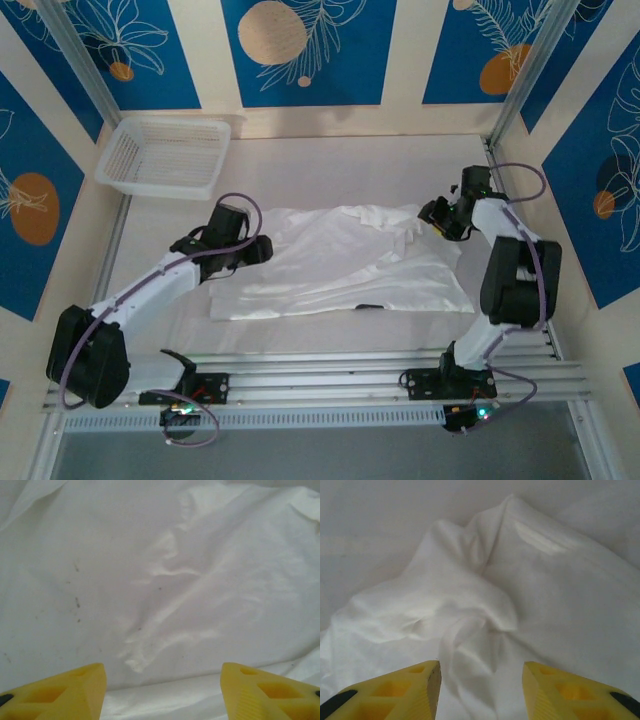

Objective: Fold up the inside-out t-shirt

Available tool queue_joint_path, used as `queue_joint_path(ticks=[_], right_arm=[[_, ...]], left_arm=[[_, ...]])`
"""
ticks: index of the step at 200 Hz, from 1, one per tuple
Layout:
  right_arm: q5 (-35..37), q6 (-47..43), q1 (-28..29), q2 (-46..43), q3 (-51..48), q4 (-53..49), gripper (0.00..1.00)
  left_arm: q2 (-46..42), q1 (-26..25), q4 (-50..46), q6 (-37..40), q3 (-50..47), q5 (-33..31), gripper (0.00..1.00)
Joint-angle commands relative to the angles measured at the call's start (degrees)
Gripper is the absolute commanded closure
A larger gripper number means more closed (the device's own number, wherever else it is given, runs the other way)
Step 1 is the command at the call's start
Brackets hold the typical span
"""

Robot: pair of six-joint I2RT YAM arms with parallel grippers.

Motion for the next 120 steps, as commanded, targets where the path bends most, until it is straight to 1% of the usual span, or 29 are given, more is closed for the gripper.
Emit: queue_joint_path(ticks=[1, 21, 39, 59, 63, 76, 83, 102, 120], right_arm=[[-3.04, -2.75, 1.06, 4.73, 3.07, 0.41, 0.54], [-3.69, -2.32, 1.41, 7.74, 3.73, 1.57, 0.53], [-4.4, -1.83, 1.57, 8.55, 3.86, 2.9, 0.55], [-4.4, -1.18, 1.57, 9.21, 4.48, 3.14, 0.64], [-4.45, -1.14, 1.59, 9.48, 4.76, 3.03, 0.67], [-5.44, -1.09, 1.66, 9.96, 5.81, 2.37, 0.91], [-6.02, -1.0, 1.76, 10.0, 6.33, 2.07, 1.0], [-8.55, -0.35, 2.36, 9.28, 8.36, 1.18, 1.0], [-11.67, 1.93, 3.32, 8.61, 12.32, 0.8, 1.0]], left_arm=[[-1.88, -0.09, -0.01, 2.47, -1.04, 0.96, 0.38], [-3.08, -0.04, -0.22, 2.35, -2.13, 0.44, 0.38], [-4.23, -0.1, -0.04, 2.18, -3.12, -0.04, 0.38], [-4.43, -0.02, -0.54, 2.16, -3.57, -1.0, 0.38], [-4.38, -0.03, -0.62, 2.19, -3.62, -1.06, 0.38], [-4.1, -0.03, -1.04, 2.4, -3.64, -1.27, 0.38], [-4.02, -0.02, -1.15, 2.3, -3.68, -1.36, 0.38], [-3.81, -0.07, -1.34, 2.37, -3.86, -1.63, 0.38], [-3.78, -0.02, -1.28, 2.66, -3.7, -1.89, 0.38]])
